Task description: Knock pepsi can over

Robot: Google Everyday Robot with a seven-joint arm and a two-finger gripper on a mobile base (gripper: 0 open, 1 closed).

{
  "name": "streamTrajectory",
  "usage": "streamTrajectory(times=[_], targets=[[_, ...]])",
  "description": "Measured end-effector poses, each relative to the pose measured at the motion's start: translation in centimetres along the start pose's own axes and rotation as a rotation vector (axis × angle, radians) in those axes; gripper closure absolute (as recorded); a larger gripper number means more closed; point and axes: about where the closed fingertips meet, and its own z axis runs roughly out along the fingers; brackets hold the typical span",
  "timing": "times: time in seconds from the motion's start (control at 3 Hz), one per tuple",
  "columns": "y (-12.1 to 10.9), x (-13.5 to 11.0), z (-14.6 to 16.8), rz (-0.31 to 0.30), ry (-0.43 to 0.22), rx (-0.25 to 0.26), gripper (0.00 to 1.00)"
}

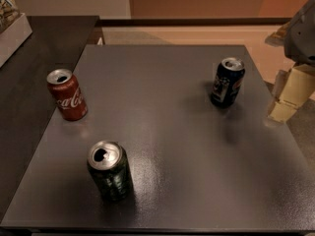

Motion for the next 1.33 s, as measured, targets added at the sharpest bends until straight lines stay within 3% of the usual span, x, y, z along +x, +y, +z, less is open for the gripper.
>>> streamTrajectory(times=[1.0,1.33], targets=[[-4.9,-3.2,5.0,0.095,-0.226,-0.029,0.00],[-6.7,-3.2,7.0,0.134,-0.287,-0.029,0.00]])
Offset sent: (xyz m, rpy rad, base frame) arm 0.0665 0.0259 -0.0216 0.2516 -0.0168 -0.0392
